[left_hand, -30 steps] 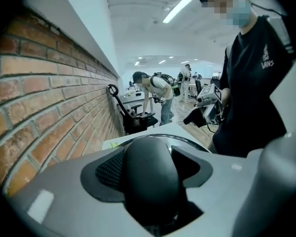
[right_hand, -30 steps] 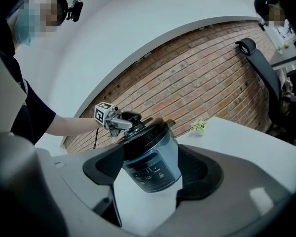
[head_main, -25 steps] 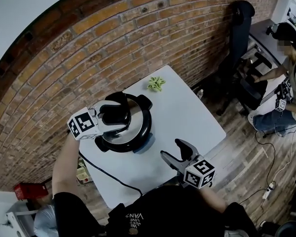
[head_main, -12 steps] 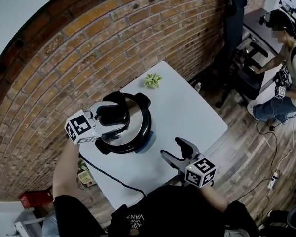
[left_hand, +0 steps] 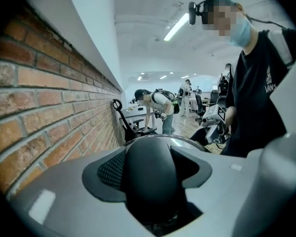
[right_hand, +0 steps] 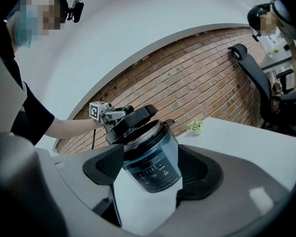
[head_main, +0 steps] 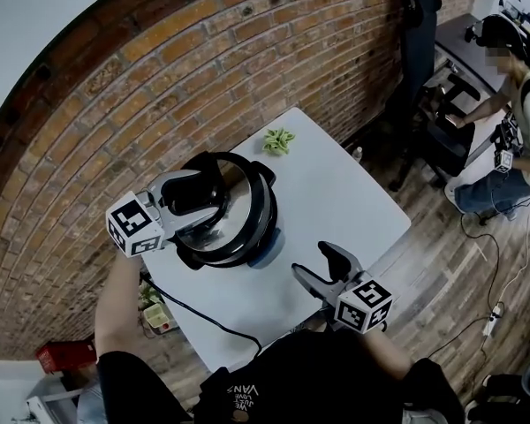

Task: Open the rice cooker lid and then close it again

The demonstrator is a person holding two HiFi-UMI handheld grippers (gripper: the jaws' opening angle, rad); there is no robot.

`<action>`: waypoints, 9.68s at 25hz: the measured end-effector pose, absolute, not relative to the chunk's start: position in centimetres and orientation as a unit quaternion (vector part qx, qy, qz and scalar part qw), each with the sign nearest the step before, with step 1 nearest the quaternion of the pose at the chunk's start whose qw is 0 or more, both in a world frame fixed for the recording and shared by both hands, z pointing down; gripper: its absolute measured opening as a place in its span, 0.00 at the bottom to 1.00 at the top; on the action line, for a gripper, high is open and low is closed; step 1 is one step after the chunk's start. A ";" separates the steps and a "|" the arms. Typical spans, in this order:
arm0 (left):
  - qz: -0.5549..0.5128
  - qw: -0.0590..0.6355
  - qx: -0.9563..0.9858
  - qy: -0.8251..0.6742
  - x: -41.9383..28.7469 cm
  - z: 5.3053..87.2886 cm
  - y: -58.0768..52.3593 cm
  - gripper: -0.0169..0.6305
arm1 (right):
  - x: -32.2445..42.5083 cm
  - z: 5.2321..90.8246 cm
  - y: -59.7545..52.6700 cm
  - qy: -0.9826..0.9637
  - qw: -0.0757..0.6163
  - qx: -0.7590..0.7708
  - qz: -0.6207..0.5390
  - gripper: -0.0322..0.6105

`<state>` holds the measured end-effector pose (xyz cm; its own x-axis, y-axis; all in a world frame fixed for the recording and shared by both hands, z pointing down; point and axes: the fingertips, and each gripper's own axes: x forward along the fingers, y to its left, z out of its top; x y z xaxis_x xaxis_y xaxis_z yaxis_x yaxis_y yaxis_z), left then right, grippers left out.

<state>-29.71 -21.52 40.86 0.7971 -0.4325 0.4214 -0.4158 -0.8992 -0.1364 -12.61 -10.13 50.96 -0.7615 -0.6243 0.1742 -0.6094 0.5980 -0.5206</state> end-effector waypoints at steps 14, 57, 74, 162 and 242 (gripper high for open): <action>0.059 -0.061 -0.892 0.444 -42.2 32.7 -14.1 0.46 | -15.1 48.5 -7.1 0.910 0.025 -0.310 -0.274 0.57; 0.193 -0.119 -0.728 0.646 -48.5 38.4 -2.8 0.46 | -15.0 47.2 -10.8 0.938 0.008 -0.213 -0.275 0.57; -0.063 -0.127 -0.863 0.485 -36.2 39.2 -19.9 0.46 | -7.2 49.2 -12.2 0.898 0.045 -0.315 -0.302 0.57; -0.311 -0.018 -0.914 0.259 -28.4 46.4 -22.1 0.46 | -6.9 51.0 -14.7 0.895 0.032 -0.302 -0.326 0.57; -0.031 -0.019 -0.520 0.853 -11.6 45.3 18.5 0.38 | 0.9 46.7 -1.2 0.977 -0.065 -0.007 -0.204 0.52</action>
<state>-11.62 18.54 45.32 -0.4578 -0.8867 0.0645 -0.8890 0.4565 -0.0341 0.94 -1.19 46.71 -0.9914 0.0124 0.1301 -0.0407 0.9165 -0.3980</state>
